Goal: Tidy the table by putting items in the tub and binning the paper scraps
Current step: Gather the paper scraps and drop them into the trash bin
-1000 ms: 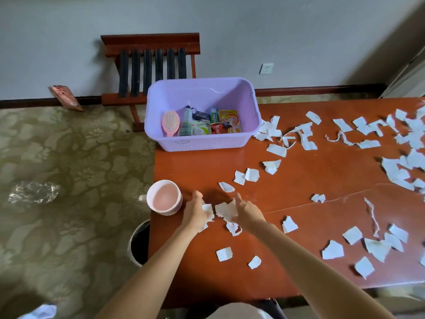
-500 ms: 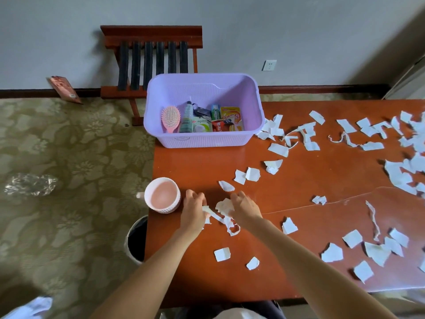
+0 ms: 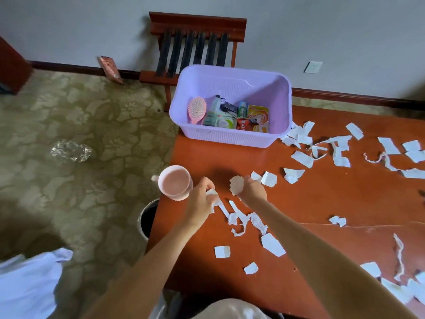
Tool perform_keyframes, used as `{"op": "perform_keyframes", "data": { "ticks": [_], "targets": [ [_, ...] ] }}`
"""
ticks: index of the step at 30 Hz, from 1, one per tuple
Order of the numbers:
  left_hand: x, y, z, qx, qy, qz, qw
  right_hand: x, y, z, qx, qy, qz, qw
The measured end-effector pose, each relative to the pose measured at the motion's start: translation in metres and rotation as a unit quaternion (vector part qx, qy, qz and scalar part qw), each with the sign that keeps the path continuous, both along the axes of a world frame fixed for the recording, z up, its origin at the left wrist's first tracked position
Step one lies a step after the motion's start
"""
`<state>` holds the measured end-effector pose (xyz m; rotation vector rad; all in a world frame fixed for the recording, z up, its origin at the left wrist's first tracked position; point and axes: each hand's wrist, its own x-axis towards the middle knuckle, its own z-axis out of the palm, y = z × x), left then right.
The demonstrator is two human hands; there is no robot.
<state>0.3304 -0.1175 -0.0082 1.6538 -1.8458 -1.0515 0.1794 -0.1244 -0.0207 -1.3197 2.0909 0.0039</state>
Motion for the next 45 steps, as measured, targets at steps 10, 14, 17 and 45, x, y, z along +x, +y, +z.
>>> {"op": "perform_keyframes", "data": {
  "ticks": [10, 14, 17, 45],
  "targets": [
    [0.001, 0.005, -0.001, 0.029, 0.004, 0.010, 1.000, -0.022, 0.019, 0.018, -0.068, -0.106, -0.048, 0.991],
    [-0.003, 0.009, -0.014, 0.128, -0.082, -0.061, 0.987, -0.020, 0.052, 0.021, 0.012, -0.098, 0.022, 0.995],
    [-0.010, 0.012, -0.021, 0.130, -0.147, -0.122, 0.973, -0.006, 0.068, 0.014, 0.014, -0.072, 0.057, 0.996],
    [0.040, 0.039, 0.002, 0.212, -0.031, 0.170, 0.962, 0.014, 0.062, 0.017, -0.107, -0.189, -0.160, 0.963]
  ]
}}
